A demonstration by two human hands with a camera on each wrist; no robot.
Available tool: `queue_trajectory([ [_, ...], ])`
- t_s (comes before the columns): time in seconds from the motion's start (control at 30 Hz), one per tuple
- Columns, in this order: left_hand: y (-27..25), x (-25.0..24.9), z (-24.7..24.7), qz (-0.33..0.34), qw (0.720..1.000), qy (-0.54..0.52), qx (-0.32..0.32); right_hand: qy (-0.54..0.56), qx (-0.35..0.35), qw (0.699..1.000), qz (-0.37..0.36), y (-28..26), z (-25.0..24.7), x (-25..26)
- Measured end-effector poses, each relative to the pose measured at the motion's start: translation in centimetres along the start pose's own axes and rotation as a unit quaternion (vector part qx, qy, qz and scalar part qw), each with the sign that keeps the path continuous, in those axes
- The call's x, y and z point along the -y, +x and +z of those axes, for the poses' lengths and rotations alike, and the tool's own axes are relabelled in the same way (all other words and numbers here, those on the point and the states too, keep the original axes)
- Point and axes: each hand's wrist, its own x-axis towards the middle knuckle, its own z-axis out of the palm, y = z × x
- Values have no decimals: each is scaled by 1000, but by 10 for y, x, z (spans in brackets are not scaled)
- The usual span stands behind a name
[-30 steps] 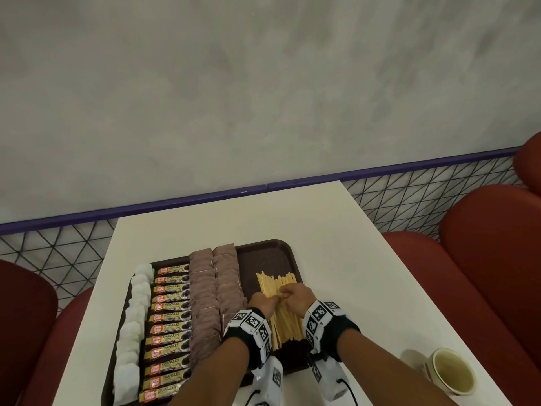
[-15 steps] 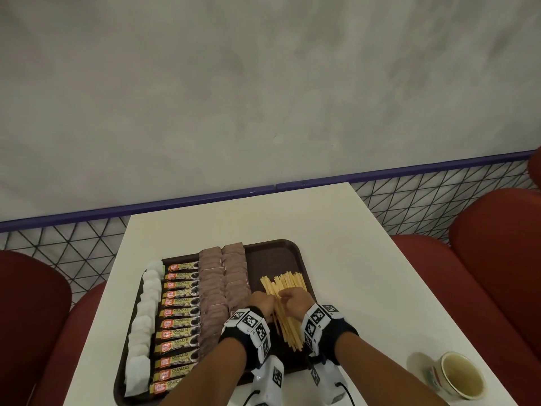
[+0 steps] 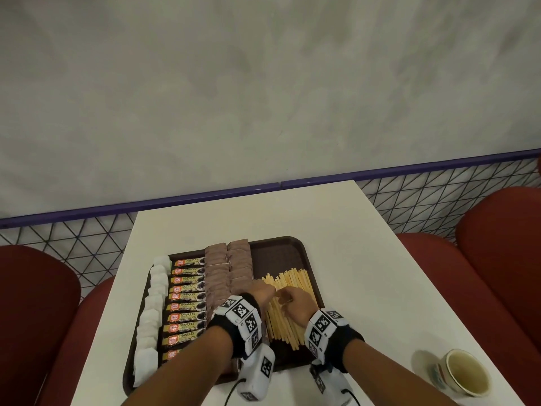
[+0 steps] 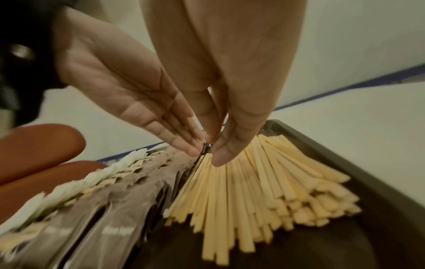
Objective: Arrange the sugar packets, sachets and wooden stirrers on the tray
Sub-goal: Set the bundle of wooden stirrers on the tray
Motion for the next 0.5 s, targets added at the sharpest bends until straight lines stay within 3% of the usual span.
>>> queue_trajectory([
  [0.13,17,4,-17,77,989,128,-23,-91,72,993,-30,-22,-6,-12],
  [0.3,30,8,-25,108,970,214,-36,-283,202,936,-45,-50,-6,-22],
  [0.5,20,-2,-22,133,951,277,-9,-320,188,922,-109,-57,-3,-17],
])
